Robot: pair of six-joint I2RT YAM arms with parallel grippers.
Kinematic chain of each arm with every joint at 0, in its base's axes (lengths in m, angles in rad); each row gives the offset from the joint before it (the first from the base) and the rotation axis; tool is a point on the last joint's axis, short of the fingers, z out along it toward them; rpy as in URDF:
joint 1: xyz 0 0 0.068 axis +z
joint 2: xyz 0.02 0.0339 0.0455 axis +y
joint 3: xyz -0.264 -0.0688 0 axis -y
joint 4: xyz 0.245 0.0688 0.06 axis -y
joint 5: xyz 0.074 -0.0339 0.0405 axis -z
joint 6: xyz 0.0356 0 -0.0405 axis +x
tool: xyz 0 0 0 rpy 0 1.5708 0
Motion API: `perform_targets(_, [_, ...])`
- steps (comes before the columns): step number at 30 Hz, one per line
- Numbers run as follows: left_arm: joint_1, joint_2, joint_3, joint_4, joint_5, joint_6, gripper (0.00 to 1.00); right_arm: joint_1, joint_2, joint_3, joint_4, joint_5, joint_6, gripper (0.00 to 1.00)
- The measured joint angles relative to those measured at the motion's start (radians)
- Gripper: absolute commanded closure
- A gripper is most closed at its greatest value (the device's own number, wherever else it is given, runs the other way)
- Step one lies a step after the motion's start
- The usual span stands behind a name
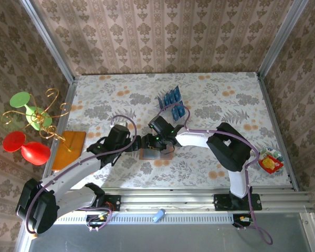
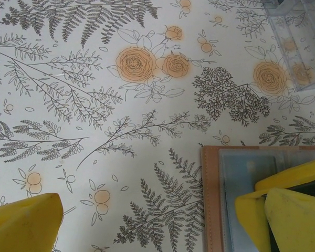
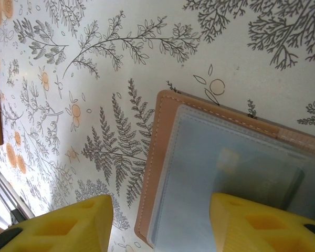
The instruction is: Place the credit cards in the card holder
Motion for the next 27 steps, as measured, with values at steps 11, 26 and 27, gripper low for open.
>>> perform_targets(11, [0.001, 0.048, -0.005, 0.049, 0.024, 0.000, 0.00, -0.155, -0.201, 0.148, -0.257, 0.050, -0.140, 0.47])
perform_targets(26, [0.000, 0.119, -0.021, 0.079, 0.057, 0.000, 0.00, -0.274, -0.083, 0.459, -0.657, 0.345, -0.423, 0.71])
perform_targets(27, [0.000, 0.122, -0.021, 0.078, 0.058, 0.000, 0.00, -0.274, -0.058, 0.482, -0.674, 0.362, -0.439, 0.71])
